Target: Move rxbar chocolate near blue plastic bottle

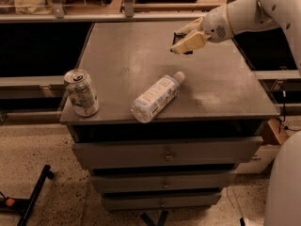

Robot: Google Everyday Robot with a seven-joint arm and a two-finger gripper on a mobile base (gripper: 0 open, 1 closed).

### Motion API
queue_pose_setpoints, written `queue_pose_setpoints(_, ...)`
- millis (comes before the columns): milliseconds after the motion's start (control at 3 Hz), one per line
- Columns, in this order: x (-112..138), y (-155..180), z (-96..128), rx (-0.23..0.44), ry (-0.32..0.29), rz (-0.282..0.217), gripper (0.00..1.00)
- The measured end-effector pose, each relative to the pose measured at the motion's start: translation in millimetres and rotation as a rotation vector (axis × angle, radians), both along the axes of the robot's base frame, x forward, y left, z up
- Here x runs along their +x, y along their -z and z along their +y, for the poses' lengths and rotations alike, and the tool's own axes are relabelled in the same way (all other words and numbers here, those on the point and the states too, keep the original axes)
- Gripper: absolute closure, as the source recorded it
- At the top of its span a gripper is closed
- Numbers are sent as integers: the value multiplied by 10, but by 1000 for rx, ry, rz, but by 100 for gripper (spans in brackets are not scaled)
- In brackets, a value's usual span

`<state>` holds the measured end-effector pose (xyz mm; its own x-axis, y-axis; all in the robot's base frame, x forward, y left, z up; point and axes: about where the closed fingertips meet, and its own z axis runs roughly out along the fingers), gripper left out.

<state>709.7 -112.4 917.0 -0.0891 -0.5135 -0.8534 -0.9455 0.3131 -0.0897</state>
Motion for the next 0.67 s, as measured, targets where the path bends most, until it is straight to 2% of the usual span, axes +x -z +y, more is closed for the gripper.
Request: queue_pose_setpoints(667,-116,51,-384,3,47,15,100)
